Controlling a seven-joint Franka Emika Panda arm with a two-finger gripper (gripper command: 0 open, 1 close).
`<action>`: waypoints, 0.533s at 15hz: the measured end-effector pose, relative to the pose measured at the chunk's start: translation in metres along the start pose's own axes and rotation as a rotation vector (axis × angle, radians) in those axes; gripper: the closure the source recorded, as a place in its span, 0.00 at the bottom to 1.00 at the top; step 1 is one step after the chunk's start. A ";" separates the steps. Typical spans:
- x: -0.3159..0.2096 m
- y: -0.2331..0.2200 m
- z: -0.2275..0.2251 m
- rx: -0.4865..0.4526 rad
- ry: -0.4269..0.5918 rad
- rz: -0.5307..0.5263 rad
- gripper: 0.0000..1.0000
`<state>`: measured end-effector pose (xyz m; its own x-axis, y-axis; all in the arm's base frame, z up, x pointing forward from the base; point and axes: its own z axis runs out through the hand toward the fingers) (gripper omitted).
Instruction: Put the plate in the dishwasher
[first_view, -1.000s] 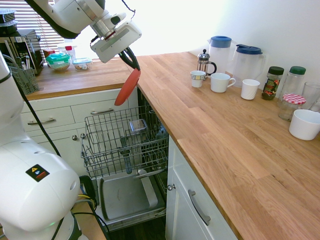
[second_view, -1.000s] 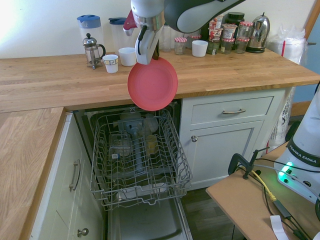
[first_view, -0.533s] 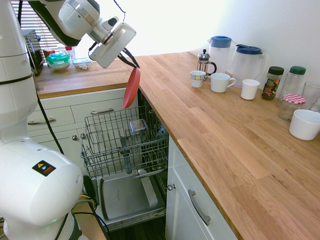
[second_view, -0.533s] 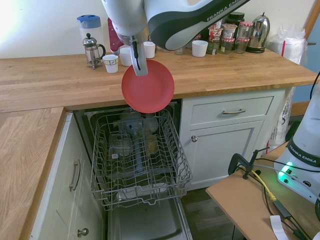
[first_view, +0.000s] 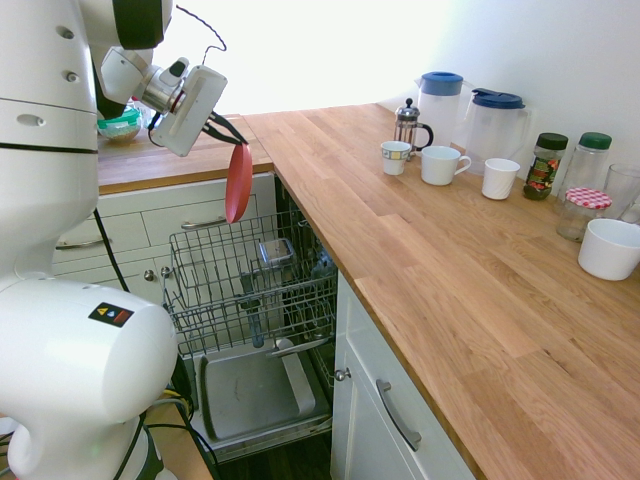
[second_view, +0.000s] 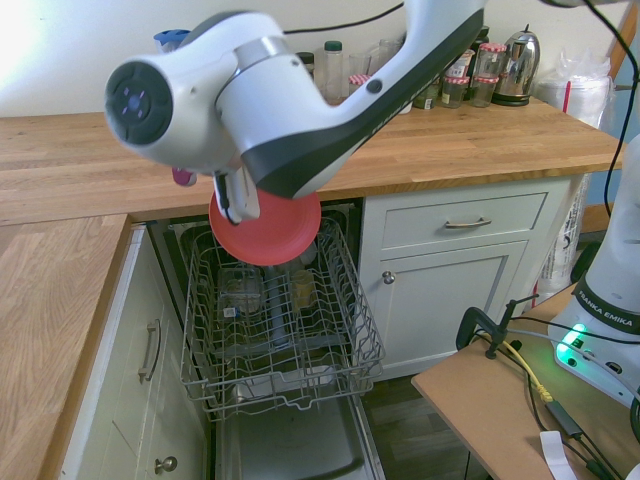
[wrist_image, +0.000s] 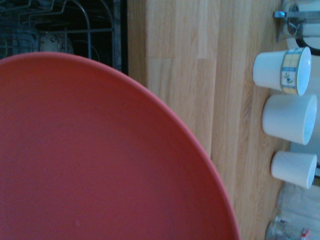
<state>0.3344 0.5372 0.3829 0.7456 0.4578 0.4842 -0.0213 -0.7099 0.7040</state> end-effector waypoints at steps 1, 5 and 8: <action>-0.003 -0.017 0.000 -0.019 -0.010 0.021 1.00; -0.017 -0.076 0.005 -0.081 -0.024 0.092 1.00; -0.031 -0.111 0.013 -0.163 -0.020 0.106 1.00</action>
<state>0.3225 0.5949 0.2836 0.7463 0.3736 0.5508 -0.2064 -0.6569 0.7252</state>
